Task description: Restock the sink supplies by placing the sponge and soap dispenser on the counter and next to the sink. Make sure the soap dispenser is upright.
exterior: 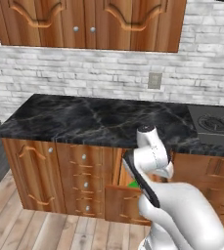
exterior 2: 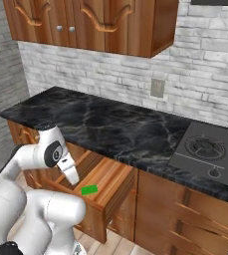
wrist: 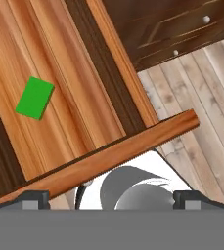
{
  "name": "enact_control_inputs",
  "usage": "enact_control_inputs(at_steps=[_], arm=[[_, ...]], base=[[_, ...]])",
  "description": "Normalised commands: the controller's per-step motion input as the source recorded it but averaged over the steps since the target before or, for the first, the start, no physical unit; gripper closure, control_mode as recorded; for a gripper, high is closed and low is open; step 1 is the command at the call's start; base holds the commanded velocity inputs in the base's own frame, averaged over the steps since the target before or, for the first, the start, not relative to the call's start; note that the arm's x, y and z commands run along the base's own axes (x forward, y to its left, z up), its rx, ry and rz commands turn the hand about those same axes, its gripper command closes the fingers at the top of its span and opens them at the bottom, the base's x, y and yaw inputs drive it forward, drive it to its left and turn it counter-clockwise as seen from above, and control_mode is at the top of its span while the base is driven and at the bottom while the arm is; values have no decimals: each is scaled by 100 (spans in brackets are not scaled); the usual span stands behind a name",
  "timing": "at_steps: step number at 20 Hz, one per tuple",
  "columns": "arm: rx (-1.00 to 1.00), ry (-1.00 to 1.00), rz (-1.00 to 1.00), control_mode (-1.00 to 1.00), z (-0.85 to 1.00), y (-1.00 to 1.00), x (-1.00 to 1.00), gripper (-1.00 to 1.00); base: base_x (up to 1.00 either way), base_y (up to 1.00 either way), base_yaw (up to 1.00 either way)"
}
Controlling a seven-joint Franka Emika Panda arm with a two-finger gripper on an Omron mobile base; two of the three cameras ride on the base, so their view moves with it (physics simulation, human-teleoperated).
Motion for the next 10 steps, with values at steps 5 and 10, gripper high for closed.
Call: enact_control_inputs(at_steps=[5,10], arm=[[12,0,-1,-100,-34,-13,36,-100],[13,0,0,-100,-45,-23,4,-100]], base=[[0,0,0],[0,0,0]])
